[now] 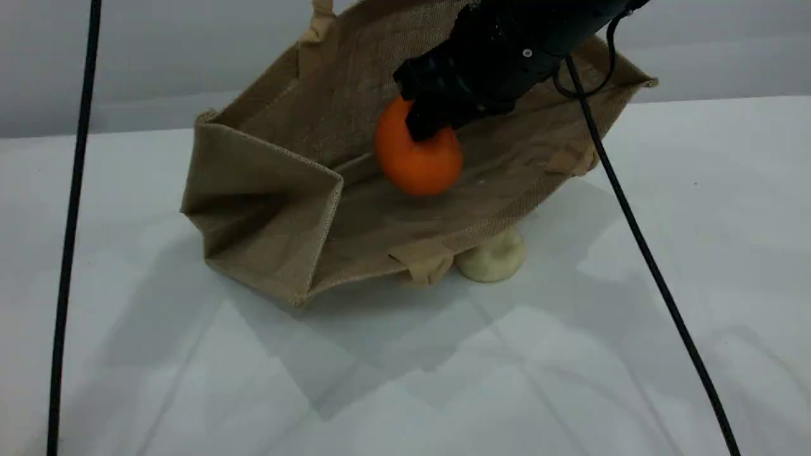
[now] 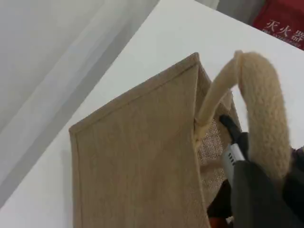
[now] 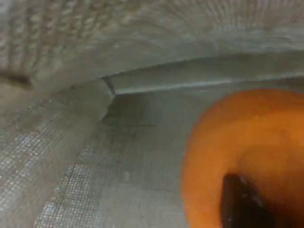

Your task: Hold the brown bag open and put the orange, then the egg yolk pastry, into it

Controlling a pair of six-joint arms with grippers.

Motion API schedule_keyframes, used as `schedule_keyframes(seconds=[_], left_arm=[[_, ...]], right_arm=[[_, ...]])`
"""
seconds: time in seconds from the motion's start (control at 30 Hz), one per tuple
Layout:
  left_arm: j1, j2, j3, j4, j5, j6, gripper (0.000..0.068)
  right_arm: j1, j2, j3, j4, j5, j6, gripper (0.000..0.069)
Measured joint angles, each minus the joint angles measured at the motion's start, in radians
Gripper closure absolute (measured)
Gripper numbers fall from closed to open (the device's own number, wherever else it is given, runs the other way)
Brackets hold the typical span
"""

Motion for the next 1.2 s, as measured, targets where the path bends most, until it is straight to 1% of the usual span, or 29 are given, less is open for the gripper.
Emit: schedule_keyframes(seconds=[0.07,0.13,0.2,0.23,0.3,0.37,0.53,0.6,0.7,0.83,1.0,1.1,1.2], left_arm=[[0.0,0.0,0.0,0.0,0.0,0.0,0.0588],[0.0,0.0,0.0,0.0,0.0,-0.001,0.0588],[0.0,0.0,0.0,0.0,0.002,-0.001,0.0588],[0.0,0.0,0.0,0.0,0.002,-0.001,0.0588],[0.0,0.0,0.0,0.001,0.001,-0.001,0.0588],[0.0,0.0,0.0,0.001,0.001,-0.001,0.0588],[0.0,0.0,0.0,0.011,0.001,-0.001,0.0588],[0.0,0.0,0.0,0.025,0.001,-0.001,0.0588],[0.001,0.0,0.0,0.027,0.001,-0.001,0.0588],[0.004,-0.005,0.0,0.028,0.001,-0.001,0.0588],[0.047,-0.029,0.0,0.032,0.001,-0.003,0.0588],[0.087,-0.039,0.0,0.031,0.001,-0.021,0.0588],[0.131,-0.039,0.0,0.031,0.001,-0.027,0.0588]], right_arm=[[0.0,0.0,0.0,0.015,0.023,0.0,0.0415],[0.0,-0.001,0.0,0.027,0.039,0.001,0.0302],[0.0,-0.004,0.0,0.037,0.049,0.001,0.0211],[-0.001,-0.006,-0.003,0.037,0.057,0.002,0.0174],[-0.001,-0.013,-0.007,0.037,0.083,0.002,0.0129],[-0.002,-0.027,-0.007,0.028,0.109,0.003,0.0115],[-0.002,-0.089,-0.007,-0.042,0.155,0.012,0.012],[-0.002,-0.129,-0.007,-0.083,0.173,0.041,0.0121],[-0.021,-0.189,-0.007,-0.157,0.198,0.113,0.012],[-0.086,-0.265,-0.007,-0.244,0.266,0.234,0.012],[-0.205,-0.305,-0.007,-0.332,0.362,0.347,0.012],[-0.276,-0.304,-0.007,-0.354,0.396,0.356,0.012],[-0.316,-0.303,-0.007,-0.379,0.403,0.371,0.012]])
